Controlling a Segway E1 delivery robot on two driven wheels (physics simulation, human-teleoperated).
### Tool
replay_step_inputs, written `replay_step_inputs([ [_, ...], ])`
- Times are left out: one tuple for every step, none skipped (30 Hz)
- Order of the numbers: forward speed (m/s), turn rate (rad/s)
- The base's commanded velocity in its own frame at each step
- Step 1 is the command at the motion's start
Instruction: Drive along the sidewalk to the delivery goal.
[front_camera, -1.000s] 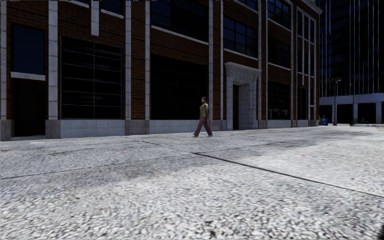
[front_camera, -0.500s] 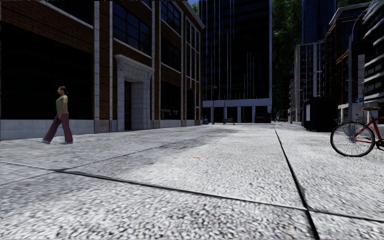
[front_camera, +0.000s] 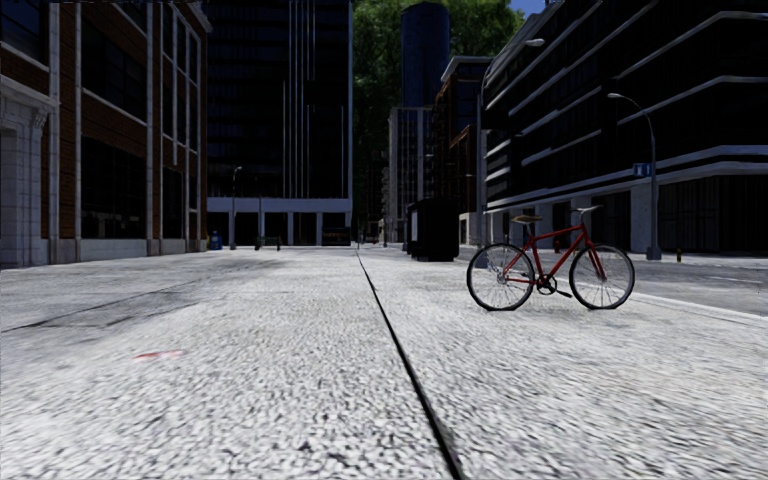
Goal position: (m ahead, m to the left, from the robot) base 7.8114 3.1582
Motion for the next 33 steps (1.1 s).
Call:
replay_step_inputs([
  [2.0, 0.0],
  [2.0, 0.0],
  [2.0, 0.0],
  [2.0, 0.0],
  [2.0, 0.11],
  [2.0, 0.57],
  [2.0, 0.57],
  [2.0, 0.8],
  [2.0, 1.2],
  [2.0, 1.2],
  [2.0, 1.2],
  [2.0, 1.2],
  [2.0, 1.2],
  [2.0, 1.2],
  [2.0, 1.2],
  [2.0, 1.2],
  [2.0, 0.43],
  [2.0, 0.02],
  [2.0, 0.02],
  [2.0, 0.0],
  [2.0, 0.0],
  [2.0, 0.0],
  [2.0, 0.0],
  [2.0, 0.0],
  [2.0, 0.0],
  [2.0, 0.0],
  [2.0, 0.0],
  [2.0, 0.0],
  [2.0, 0.0],
  [2.0, 0.0],
  [2.0, 0.0],
  [2.0, 0.0],
  [2.0, 0.0],
])
